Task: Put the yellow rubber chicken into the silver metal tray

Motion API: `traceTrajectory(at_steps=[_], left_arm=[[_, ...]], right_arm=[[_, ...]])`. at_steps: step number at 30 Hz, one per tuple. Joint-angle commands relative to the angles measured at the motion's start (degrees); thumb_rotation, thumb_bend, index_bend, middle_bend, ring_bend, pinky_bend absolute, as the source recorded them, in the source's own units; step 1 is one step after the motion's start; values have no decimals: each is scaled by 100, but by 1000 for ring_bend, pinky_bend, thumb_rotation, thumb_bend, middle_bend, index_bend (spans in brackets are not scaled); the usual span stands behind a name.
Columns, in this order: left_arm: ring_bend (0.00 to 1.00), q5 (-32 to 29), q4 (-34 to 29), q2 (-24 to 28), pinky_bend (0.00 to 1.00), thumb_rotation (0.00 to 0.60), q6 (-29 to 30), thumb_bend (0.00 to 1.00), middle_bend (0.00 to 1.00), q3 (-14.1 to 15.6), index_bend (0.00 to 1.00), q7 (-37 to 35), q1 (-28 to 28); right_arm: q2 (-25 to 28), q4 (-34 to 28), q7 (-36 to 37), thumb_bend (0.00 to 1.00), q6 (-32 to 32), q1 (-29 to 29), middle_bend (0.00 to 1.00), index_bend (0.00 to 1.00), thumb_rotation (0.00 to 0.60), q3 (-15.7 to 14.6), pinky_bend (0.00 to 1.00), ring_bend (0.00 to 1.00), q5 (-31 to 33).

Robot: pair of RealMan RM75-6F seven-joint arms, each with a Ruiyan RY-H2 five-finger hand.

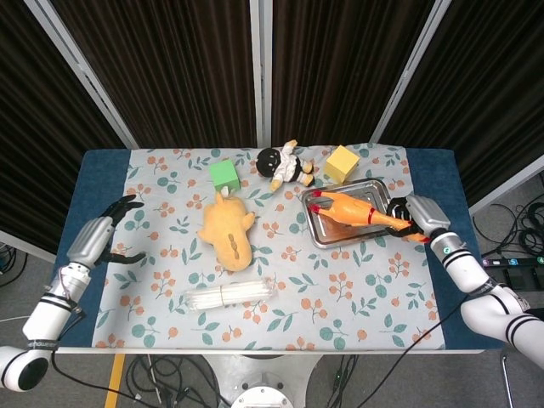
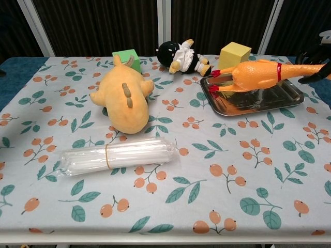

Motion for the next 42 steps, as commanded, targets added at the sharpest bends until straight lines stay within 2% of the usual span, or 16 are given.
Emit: traceTrajectory(at_steps=[1,3,6,8,10,14,18,22,25,28,30,33,37,42], left_arm=[[108,1,-4,11,226,600,-1,121,142,1,208,-20,13],[108,2,2,15,226,600,-11,121,142,9,208,-45,26],[107,13,21,13,226,600,-37,120,142,27,208,-69,38],[108,18,29,12,226,600,-47,117,143,32,208,-85,45],[108,16,36,14,226,600,-55,116,142,30,208,-107,51],[108,5,55,26,226,600,-52,116,142,3,208,-147,59],[108,79,102,93,226,600,44,116,142,5,208,-25,88],[108,61,177,204,226,600,63,117,142,73,208,413,111],[108,0,196,276,225,600,180,117,142,172,208,1079,183],[108,-169,139,223,225,600,556,118,142,223,208,1746,385],[108,-178,134,132,224,600,857,119,142,267,208,2054,536],[108,-108,122,24,220,600,1281,119,142,406,208,2404,806],[108,2,60,-99,217,600,1823,119,142,527,208,2714,1146],[108,105,-200,-178,216,600,2333,119,143,670,208,3020,1524]], right_arm=[[-319,450,148,12,-115,38,506,440,600,-74,506,394,-138],[-429,669,183,0,-146,48,413,306,600,-68,430,307,-142],[-591,994,73,0,-188,85,319,172,600,-65,355,212,-151],[-700,1160,-4,0,-216,109,266,71,600,-47,316,165,-133],[-774,1254,-26,0,-255,133,235,14,600,-15,299,139,-104],[-795,1333,-168,0,-154,145,205,0,600,48,290,110,-99],[-414,928,-466,0,480,-41,205,0,600,87,269,118,-217],[310,-91,-1281,9,1531,-507,217,0,600,101,264,123,-315],[877,-1098,-1976,76,2271,-1003,218,0,600,43,262,121,-300],[1340,-2046,-2519,113,2983,-1578,203,0,600,-120,246,92,-318],[1479,-2439,-2745,120,3395,-1925,175,0,600,-238,219,52,-348],[1492,-2735,-2939,125,4024,-2406,127,0,600,-389,172,1,-453],[1354,-2844,-3145,125,4793,-2929,115,0,600,-524,159,0,-664],[1153,-2927,-3223,125,5443,-3405,123,0,600,-596,157,0,-823]])
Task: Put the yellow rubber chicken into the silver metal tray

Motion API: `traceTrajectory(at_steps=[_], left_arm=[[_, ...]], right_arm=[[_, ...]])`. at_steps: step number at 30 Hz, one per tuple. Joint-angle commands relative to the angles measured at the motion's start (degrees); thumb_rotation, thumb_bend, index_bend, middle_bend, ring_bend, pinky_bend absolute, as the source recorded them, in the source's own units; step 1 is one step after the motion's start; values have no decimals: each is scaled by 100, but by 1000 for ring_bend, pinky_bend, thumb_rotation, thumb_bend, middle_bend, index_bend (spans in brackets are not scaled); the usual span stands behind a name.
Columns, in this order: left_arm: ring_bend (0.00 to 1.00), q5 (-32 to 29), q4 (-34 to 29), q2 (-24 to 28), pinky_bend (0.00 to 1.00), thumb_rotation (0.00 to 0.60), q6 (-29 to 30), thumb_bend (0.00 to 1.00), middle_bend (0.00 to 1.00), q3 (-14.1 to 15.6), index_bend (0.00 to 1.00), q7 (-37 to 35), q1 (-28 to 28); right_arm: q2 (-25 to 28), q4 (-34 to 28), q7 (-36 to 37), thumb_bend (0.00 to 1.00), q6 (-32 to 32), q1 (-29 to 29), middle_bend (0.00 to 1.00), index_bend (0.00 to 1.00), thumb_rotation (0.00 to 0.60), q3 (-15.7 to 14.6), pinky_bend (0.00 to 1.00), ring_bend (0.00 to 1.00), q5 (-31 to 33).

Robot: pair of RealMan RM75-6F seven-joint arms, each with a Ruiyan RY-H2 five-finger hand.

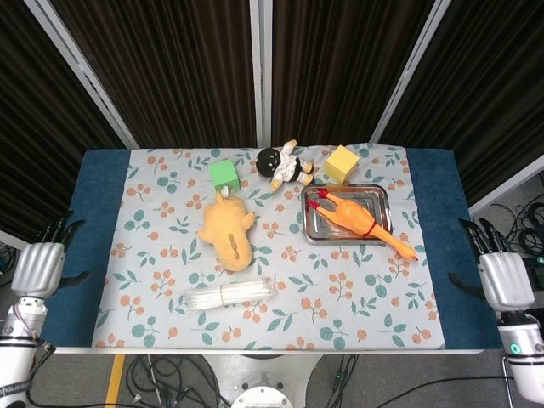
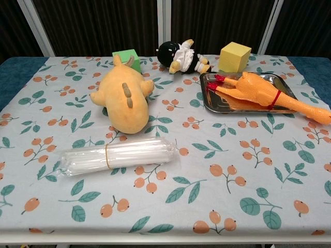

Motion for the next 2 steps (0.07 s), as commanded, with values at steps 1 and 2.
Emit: traceTrajectory(at_steps=[1,2], left_arm=[[108,119,-208,-126,216,600,423,119,142,130,208,227,311],[108,148,-226,-162,216,600,531,119,142,146,208,294,378]], right_arm=[[-137,-164,-87,124,525,-472,125,0,600,-132,157,0,-198],[-146,-164,-69,125,573,-523,127,0,600,-136,157,0,-209]])
